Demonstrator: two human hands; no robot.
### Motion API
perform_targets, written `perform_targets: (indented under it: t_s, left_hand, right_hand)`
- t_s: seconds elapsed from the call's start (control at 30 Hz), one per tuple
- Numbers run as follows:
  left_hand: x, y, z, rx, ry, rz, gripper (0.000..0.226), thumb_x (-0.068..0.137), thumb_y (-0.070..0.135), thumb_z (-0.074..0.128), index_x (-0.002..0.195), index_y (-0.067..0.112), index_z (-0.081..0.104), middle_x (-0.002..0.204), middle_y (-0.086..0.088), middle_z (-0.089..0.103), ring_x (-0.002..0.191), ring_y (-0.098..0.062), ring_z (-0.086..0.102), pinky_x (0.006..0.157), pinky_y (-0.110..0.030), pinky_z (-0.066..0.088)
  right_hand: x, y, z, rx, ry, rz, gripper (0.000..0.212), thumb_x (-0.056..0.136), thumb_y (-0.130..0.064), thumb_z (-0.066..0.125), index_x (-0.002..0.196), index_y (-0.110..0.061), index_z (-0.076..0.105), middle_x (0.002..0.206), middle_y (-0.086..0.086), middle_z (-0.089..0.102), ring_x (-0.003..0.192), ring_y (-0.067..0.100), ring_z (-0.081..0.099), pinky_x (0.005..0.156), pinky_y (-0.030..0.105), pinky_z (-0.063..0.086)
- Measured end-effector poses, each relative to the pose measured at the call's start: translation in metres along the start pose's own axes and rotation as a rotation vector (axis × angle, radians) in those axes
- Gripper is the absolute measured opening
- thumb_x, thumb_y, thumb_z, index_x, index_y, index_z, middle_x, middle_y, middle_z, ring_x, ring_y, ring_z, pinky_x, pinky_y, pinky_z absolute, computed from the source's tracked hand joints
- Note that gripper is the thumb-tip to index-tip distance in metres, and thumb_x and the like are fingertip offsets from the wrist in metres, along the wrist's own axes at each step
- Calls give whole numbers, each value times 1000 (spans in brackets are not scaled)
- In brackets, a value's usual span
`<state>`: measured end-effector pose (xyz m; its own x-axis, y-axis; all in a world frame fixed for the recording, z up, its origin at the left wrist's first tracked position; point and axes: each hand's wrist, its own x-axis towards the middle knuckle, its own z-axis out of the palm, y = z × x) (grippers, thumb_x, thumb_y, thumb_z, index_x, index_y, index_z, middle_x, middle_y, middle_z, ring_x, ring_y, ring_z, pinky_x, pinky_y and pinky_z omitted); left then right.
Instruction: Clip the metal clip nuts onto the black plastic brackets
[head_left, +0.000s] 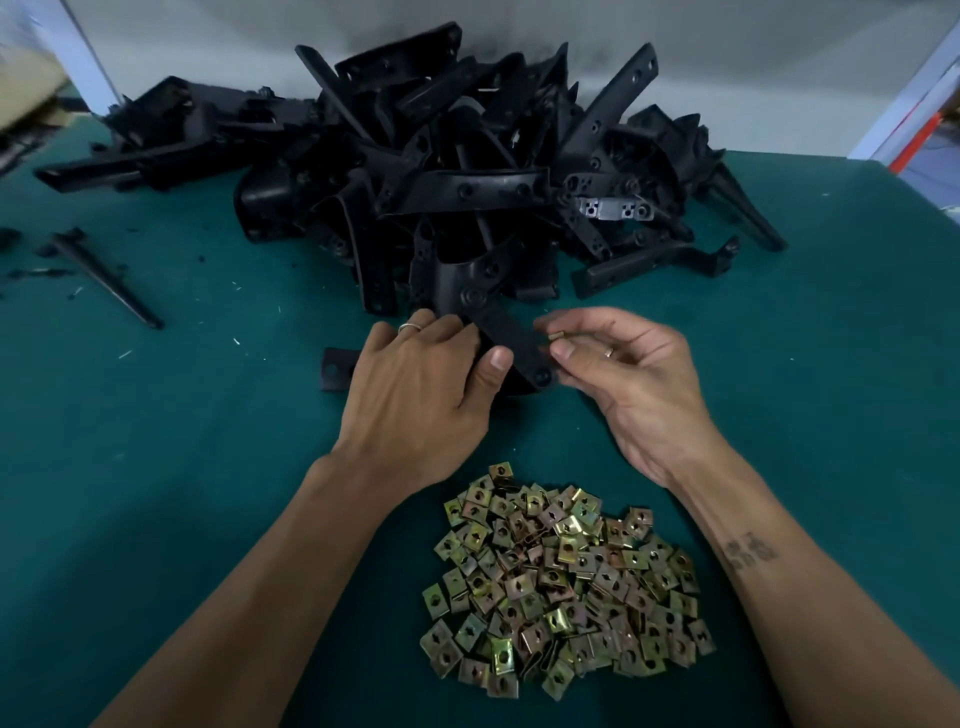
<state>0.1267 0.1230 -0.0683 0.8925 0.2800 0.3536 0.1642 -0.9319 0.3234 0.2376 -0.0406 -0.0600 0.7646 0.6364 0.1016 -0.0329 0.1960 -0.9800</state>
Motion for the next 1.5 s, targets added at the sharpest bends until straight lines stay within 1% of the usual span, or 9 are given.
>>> perform_targets:
  t_s: [0.13, 0.2, 0.4, 0.63, 0.8, 1.07, 1.13, 1.27, 1.5]
  left_hand:
    - [-1, 1, 1, 31, 0, 11, 47, 104, 53, 19, 78, 22, 44, 87, 2, 59, 87, -25, 51, 79, -45, 38]
    - [-1, 1, 1, 56, 0, 9, 52, 103, 53, 18, 80, 19, 49, 88, 0, 61, 88, -26, 51, 79, -46, 38]
    - [-1, 2, 0, 29, 16, 20, 44, 105, 51, 20, 78, 22, 41, 85, 1, 59, 85, -26, 50, 78, -46, 40]
    - [-1, 2, 1, 54, 25, 52, 48, 104, 53, 18, 78, 22, 43, 86, 0, 58, 86, -27, 51, 78, -46, 39]
    - [-2, 1, 1, 52, 10, 52, 52, 104, 54, 18, 80, 19, 48, 90, -1, 60, 88, -27, 52, 80, -47, 41]
    - [-2, 2, -1, 116, -26, 48, 65, 102, 60, 13, 96, 17, 61, 102, -1, 62, 96, -25, 51, 83, -45, 39]
    - [-1, 2, -1, 122, -32, 37, 68, 101, 61, 10, 98, 18, 62, 104, 0, 62, 98, -25, 51, 84, -44, 39]
    - [-2, 2, -2, 131, -26, 7, 67, 101, 61, 12, 96, 17, 62, 102, -2, 62, 98, -26, 51, 83, -44, 39]
    - [-2, 4, -2, 163, -29, 8, 63, 101, 60, 15, 96, 18, 61, 104, -1, 63, 99, -26, 52, 83, -43, 38]
  right_hand:
    - [0, 1, 2, -2, 45, -79, 13, 79, -9, 77, 90, -16, 80, 67, 3, 61, 58, 14, 54, 54, 26, 49]
    - [-2, 3, 1, 22, 46, -78, 12, 86, -5, 73, 92, -14, 78, 58, 2, 60, 50, 15, 55, 51, 28, 52]
    - [-1, -1, -6, 169, 15, -22, 7, 90, -1, 66, 95, -4, 70, 87, 20, 73, 66, 23, 63, 63, 31, 56]
    - [1, 4, -4, 61, 38, -44, 20, 91, 10, 63, 103, -7, 62, 78, 15, 73, 61, 20, 58, 57, 28, 49]
    - [-1, 5, -1, 11, 25, -85, 21, 83, 4, 73, 90, -14, 81, 80, 9, 76, 74, 20, 67, 63, 25, 52]
    - [-1, 6, -2, -48, -16, -85, 26, 88, -3, 69, 107, -18, 77, 85, 9, 75, 71, 21, 64, 64, 28, 52]
    - [-1, 5, -1, -33, 8, -82, 19, 87, -1, 73, 102, -13, 74, 85, 8, 77, 69, 19, 66, 63, 27, 54]
    - [-3, 5, 4, -49, 29, -108, 12, 79, -10, 77, 86, -19, 81, 86, 4, 78, 75, 13, 69, 67, 23, 55]
    - [-4, 6, 4, -125, 46, -126, 15, 79, -13, 79, 90, -23, 83, 82, 1, 77, 75, 11, 66, 71, 20, 54]
